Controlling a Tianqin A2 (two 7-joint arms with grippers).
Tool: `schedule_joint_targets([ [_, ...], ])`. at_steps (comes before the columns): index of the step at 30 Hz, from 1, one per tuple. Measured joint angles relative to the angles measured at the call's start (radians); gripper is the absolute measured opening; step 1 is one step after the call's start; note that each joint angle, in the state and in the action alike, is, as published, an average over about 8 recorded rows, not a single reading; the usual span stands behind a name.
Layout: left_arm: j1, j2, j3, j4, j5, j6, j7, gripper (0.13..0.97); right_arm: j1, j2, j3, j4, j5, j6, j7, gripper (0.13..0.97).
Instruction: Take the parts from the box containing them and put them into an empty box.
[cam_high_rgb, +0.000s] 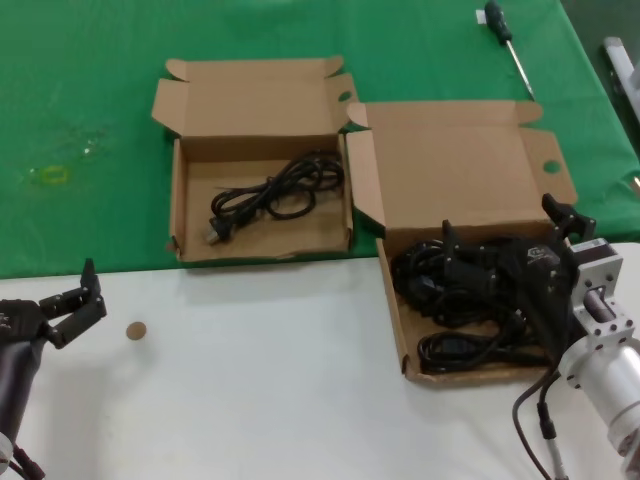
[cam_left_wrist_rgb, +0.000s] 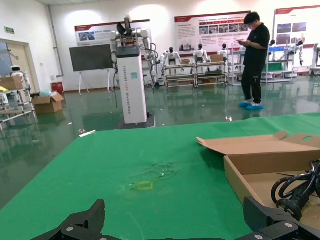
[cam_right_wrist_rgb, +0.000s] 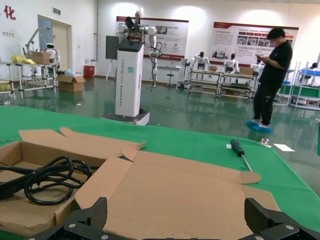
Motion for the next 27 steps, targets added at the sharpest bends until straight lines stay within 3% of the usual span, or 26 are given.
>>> schedule_joint_targets([
  [27, 0.0, 0.0, 0.0, 0.0, 0.0, 0.0, 0.0, 0.966, 0.0, 0.0, 0.0, 0.0, 0.0, 0.0, 0.0, 0.966],
])
